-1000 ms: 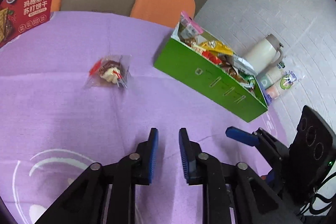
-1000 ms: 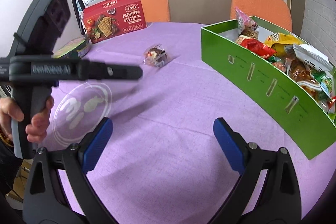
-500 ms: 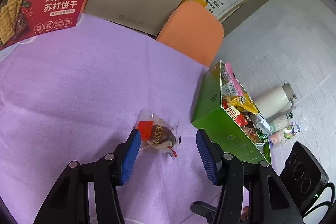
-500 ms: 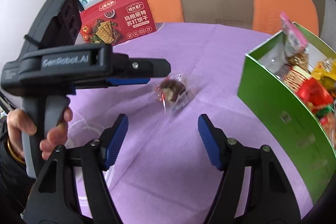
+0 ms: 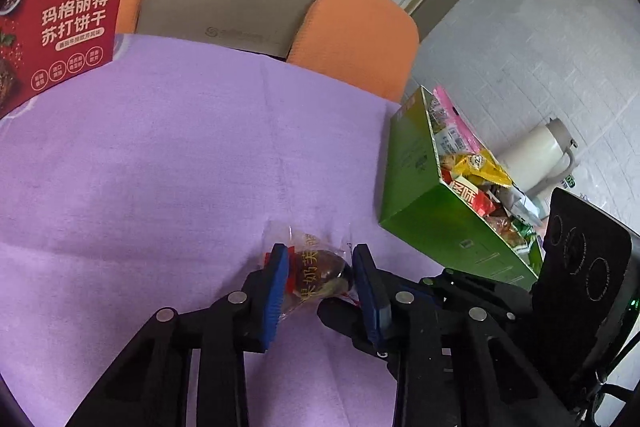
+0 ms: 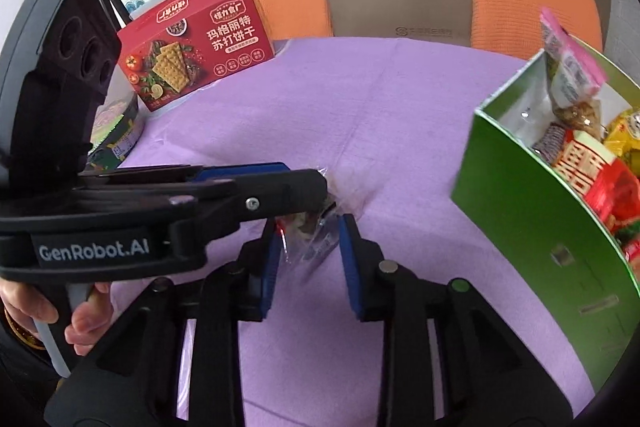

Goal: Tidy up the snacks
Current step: 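Grasp the clear-wrapped candy with both tools together, then carry the candy into the green box and open both tools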

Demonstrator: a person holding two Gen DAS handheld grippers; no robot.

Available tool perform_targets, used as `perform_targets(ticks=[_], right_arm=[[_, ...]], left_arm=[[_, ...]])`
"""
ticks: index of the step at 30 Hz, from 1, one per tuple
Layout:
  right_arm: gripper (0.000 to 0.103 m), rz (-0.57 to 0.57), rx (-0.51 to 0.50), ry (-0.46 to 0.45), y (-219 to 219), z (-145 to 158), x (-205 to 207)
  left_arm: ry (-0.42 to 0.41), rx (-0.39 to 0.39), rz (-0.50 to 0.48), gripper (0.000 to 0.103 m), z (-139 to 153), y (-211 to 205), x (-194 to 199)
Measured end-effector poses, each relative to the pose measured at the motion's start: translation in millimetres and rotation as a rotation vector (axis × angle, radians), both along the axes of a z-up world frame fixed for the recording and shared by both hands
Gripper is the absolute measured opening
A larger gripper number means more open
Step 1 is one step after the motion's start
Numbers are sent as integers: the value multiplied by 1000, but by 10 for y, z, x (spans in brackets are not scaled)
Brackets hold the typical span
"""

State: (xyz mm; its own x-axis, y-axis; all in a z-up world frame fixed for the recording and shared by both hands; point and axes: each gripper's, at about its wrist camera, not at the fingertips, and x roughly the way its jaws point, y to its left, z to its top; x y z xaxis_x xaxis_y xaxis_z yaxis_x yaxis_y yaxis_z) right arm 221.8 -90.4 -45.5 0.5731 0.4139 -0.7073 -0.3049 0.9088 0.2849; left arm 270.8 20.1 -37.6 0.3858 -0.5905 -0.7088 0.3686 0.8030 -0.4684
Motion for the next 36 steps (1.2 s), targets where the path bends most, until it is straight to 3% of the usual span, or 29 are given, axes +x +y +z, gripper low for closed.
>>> perform_targets(ticks=[6,13,21,27,31,33,35,36], right_arm=[[30,-49,49,-45,-238,180,-275],[30,-115,86,-145,-668,539,-596],[29,-183,106,-183,-1194,704,-611],[29,-241,46,-189,-1480,602,-440],[31,-317,-19,-163,-1677,477,-354],[48,-325,-50,-192,-1692,480,-422],[56,-327,-76,-215,-1680,469,-475],[67,-326,-81,-215,-1681,452,-484]], left_arm=[[-34,12,-22,31,169,-190,-225],[-114,0,-69,31,606,-532,-441],[-187,-58,-175,31,1044,-1212,-418],[-207,-42,-256,30,1091,-1823,-276],[-184,4,-227,31,939,-2012,-96],[-167,15,-186,43,852,-1959,-14],[-161,-15,-150,72,807,-1849,17],[-171,-21,-122,75,808,-1795,20]])
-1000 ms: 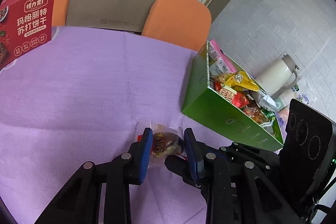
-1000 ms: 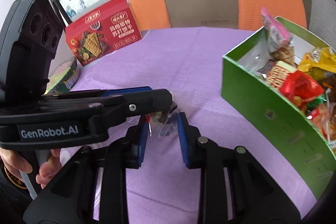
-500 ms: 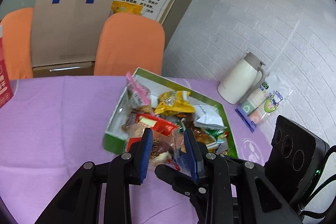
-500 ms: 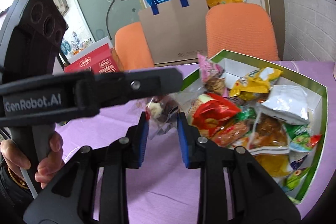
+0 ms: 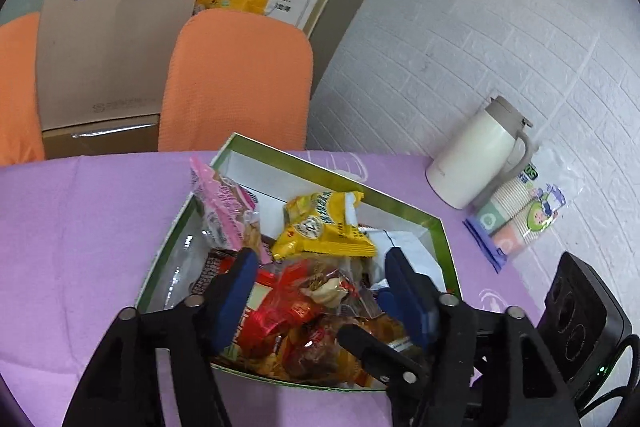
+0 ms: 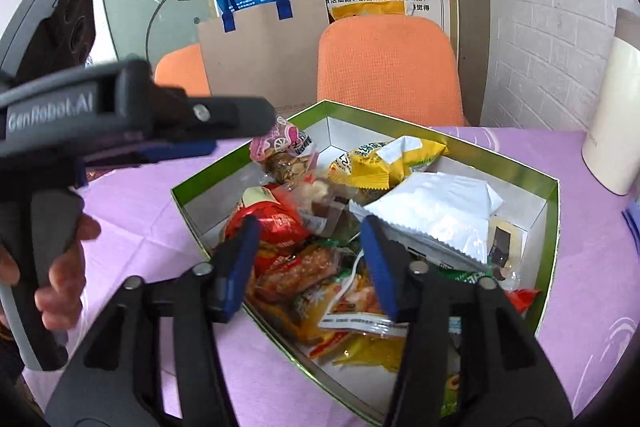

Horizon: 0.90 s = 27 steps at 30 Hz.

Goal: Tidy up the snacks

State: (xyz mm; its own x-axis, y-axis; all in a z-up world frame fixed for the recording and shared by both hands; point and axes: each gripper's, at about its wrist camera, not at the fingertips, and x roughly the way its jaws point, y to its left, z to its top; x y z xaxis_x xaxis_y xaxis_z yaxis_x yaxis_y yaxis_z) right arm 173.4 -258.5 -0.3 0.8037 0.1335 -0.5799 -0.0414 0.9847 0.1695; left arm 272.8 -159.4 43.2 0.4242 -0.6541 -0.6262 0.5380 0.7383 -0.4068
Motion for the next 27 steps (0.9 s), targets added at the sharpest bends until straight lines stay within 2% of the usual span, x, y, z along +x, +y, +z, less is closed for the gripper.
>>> perform_targets(ticks=[1,2,3,5,9,15,17,21,24,27], right_arm=[[73,-2,1,2,1,-17,-15],[84,-6,5,0,-4,-33,-32],[88,-11,10,-4,-6,-37,-53],[89,-8,31,-7,-13,-24,-131],[101,-11,51,-41,-6,120,-400],[102,-60,-23,-52,12,367,-922],[102,-91,-60,-43,36,391,-1108],[102,-159,-112,-12,36,311,-1431],[102,-185,-128,2,44,221,-1639],[102,-199,-116,6,36,138,-1787]], left_arm=[[-11,-2,28,82,6,49,-3],[-20,2,50,87,14,91,-7],[-26,13,73,88,24,129,-11],[-35,44,104,91,47,180,-35],[-41,67,128,95,92,282,-181],[-79,94,137,98,216,415,-632],[-108,131,168,100,257,476,-850],[-199,208,239,103,287,592,-1317],[-214,213,251,103,231,671,-1632],[-226,264,273,103,105,680,-1915]])
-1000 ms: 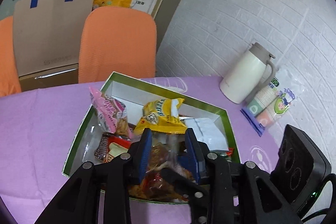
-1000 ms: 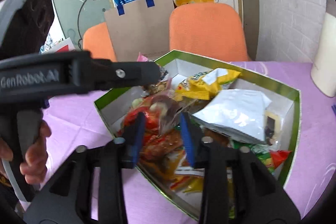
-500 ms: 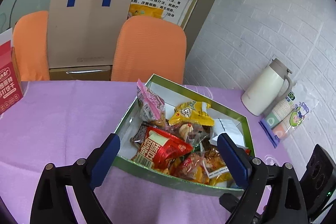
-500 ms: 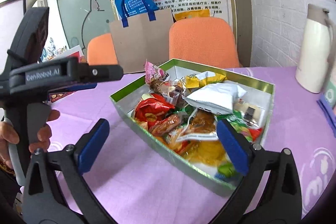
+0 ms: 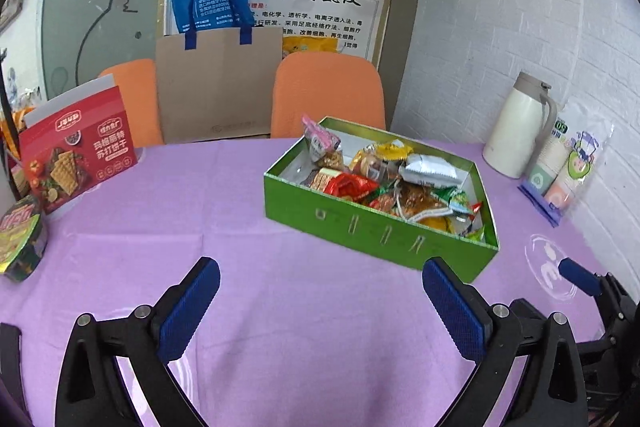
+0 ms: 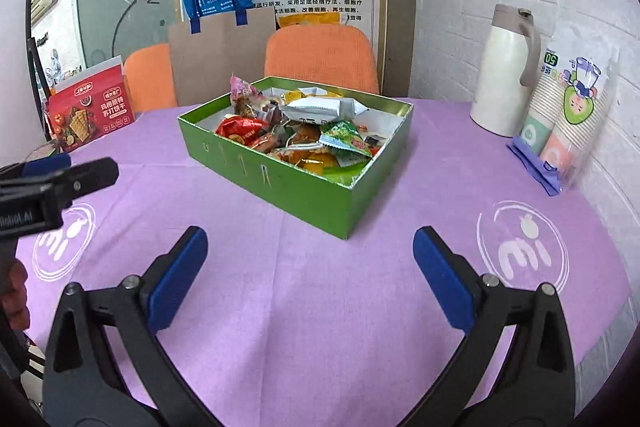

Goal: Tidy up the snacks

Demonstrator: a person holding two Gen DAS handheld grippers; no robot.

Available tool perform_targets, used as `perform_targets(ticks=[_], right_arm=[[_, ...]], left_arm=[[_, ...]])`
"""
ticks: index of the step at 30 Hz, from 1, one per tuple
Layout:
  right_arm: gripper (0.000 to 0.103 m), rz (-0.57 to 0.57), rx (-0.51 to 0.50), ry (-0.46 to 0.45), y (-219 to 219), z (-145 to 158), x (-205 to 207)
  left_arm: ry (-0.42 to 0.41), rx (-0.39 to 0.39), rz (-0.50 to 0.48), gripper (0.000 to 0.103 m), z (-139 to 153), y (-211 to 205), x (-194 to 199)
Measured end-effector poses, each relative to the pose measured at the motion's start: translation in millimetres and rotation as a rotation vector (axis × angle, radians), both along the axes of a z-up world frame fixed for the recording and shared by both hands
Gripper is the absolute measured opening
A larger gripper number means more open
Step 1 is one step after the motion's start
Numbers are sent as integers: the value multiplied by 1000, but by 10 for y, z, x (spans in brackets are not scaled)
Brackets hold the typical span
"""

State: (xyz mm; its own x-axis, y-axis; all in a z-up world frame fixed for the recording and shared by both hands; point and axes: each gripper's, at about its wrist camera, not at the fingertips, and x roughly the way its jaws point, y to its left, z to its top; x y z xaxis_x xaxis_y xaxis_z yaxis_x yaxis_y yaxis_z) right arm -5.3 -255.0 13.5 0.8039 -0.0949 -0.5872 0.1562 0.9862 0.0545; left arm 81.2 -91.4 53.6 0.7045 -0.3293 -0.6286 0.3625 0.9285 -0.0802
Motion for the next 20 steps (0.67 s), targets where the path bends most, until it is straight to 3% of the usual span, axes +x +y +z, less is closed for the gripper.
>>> perform_targets(ticks=[5,12,20], right_arm=[[102,-39,1,17,-17,-95,-124],[102,-56,21,7,-29,-86,-193],[102,-63,25,-1,-35,-76,-199]], left_arm=[[15,59,23,103,-227,-17,-360],[30,125,42,103,-335,7,-522],[28,75,40,103,-339,87,-578]])
